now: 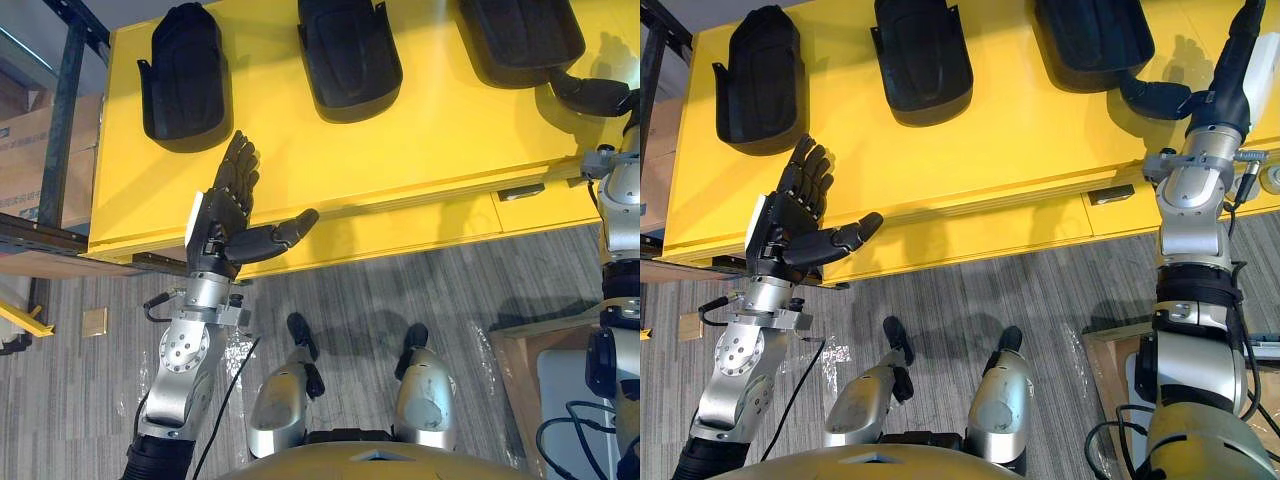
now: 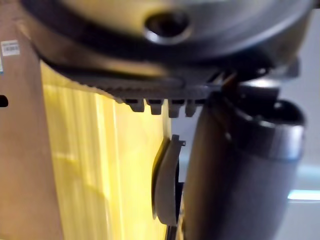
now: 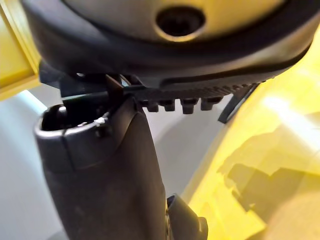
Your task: Walk over and take three plastic housings, then place them on the shelf
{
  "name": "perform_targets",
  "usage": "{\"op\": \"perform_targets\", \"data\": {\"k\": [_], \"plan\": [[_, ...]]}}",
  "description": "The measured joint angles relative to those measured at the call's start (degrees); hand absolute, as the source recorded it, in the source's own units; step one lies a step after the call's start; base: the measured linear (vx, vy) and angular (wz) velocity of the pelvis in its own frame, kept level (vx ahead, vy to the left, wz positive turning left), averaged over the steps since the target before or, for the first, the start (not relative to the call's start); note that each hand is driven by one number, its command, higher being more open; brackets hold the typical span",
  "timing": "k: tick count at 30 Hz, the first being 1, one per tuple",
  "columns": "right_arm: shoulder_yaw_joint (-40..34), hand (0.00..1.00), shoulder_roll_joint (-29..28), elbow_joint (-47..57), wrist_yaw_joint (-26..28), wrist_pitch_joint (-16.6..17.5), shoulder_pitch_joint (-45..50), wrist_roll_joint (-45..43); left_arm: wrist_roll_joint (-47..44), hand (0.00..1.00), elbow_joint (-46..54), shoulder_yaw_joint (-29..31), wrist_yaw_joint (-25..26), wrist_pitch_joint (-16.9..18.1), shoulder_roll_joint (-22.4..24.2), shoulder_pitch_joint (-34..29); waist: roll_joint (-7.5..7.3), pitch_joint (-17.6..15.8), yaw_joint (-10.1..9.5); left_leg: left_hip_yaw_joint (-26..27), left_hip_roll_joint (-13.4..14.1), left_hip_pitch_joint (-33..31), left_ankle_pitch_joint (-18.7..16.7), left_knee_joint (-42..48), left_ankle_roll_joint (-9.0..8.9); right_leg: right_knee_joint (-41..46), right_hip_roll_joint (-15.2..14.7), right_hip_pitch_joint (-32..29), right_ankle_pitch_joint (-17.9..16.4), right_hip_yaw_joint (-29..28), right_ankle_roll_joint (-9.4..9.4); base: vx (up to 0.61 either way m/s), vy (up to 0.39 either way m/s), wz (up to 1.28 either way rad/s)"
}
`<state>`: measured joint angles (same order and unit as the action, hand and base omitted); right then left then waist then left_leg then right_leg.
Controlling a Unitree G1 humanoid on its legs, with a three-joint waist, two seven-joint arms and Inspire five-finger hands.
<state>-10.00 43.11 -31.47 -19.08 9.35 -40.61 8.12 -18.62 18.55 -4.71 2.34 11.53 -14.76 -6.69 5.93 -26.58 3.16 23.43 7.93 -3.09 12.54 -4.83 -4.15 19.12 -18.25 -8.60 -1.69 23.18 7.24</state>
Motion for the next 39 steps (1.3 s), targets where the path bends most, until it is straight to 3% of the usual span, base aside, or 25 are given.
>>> {"op": "perform_targets", "data": {"k": [4,7,9,12,16,22,28,39], "plan": [[-1.0,1.0,-0.2,14.1,-0.1,0.7,9.1,0.2,0.0,1.0,0.0,-0.1,0.1,0.0,0.0,-0.7,0.0,0.0,-0.1,0.6,0.6,1.6,-0.5,0.0,-0.33,-1.3,0.9,1.7,0.1,-0.1,0.06,0.04,-0.029,-0.09],[-2.4,1.0,-2.2,27.1,0.9,4.5,14.4,-0.9,0.0,1.0,0.0,-0.3,-0.1,0.0,0.0,-0.7,0.01,0.0,0.04,1.6,0.8,2.5,-1.0,0.0,-0.61,-1.7,1.3,2.1,0.1,-1.1,0.06,0.04,-0.014,-0.17],[-2.7,1.0,-5.9,34.8,5.3,6.0,16.9,-6.3,0.0,1.0,0.0,-1.0,-0.4,-0.1,0.2,-0.6,-0.03,0.1,0.22,2.0,0.9,3.5,-1.3,0.0,-0.86,-2.2,1.7,3.0,0.1,-1.2,0.09,0.03,-0.009,-0.12],[-0.6,1.0,-11.4,38.7,13.9,4.8,18.5,-16.0,0.1,1.0,0.0,-1.5,-1.6,-0.6,0.3,-0.4,-0.62,1.4,0.13,2.3,1.2,3.6,-1.5,0.0,-0.97,-2.7,2.0,3.3,0.1,-1.1,0.11,0.01,-0.003,-0.02],[3.1,1.0,-17.1,38.6,19.4,1.6,21.3,-20.4,1.1,1.0,0.0,-1.5,-2.0,-1.6,0.5,-0.2,-1.28,2.4,-0.63,2.2,1.6,3.6,-1.5,0.0,-1.07,-3.3,2.4,3.7,0.1,-0.8,0.13,0.0,-0.006,0.01],[6.0,1.0,-20.7,38.6,22.5,-0.9,22.0,-20.4,1.3,1.0,0.0,-1.5,-1.7,-3.0,2.0,-0.1,-1.38,2.7,-1.41,1.7,1.5,3.3,-1.5,0.0,-1.05,-3.7,2.4,4.0,0.1,-0.1,0.12,0.01,-0.006,0.03],[7.3,1.0,-21.6,38.4,23.7,-1.9,22.0,-22.5,1.3,1.0,0.0,-1.5,-1.2,-3.1,2.6,0.0,-1.7,4.7,-1.53,1.1,1.5,3.3,-1.6,0.0,-1.03,-4.3,2.5,4.8,0.2,0.4,0.21,0.02,-0.005,0.05],[7.3,1.0,-23.3,35.6,23.5,-4.9,22.0,-22.8,3.5,1.0,0.0,-1.5,-0.9,-3.1,3.1,0.0,-1.69,4.8,-1.47,1.1,1.3,3.5,-1.5,0.0,-0.98,-4.3,2.4,5.0,0.2,0.5,0.21,0.0,0.0,0.0]]}}
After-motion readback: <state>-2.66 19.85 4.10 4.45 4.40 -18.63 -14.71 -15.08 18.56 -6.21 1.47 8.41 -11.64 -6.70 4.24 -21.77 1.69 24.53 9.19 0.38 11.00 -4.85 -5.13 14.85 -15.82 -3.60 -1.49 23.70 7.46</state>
